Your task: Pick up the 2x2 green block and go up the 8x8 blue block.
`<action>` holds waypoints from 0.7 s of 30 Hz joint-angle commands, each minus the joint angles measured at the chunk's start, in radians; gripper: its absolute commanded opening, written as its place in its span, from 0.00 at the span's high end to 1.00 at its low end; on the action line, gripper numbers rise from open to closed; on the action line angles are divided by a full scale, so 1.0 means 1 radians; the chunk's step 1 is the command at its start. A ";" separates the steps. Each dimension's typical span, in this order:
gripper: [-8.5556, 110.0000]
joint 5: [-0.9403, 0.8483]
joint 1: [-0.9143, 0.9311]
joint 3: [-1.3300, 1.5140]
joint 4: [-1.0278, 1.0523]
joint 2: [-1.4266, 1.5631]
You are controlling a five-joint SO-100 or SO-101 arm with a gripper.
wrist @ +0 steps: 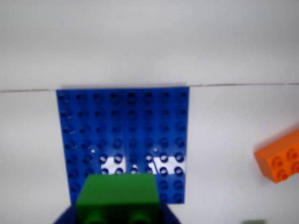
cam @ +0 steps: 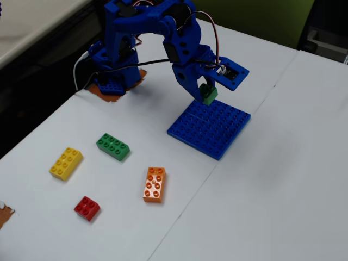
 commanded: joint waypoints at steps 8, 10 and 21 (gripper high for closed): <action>0.92 0.006 0.006 -0.005 -0.014 0.046; 0.92 0.008 0.006 -0.005 -0.014 0.046; 0.92 -0.020 0.012 -0.006 -0.015 0.041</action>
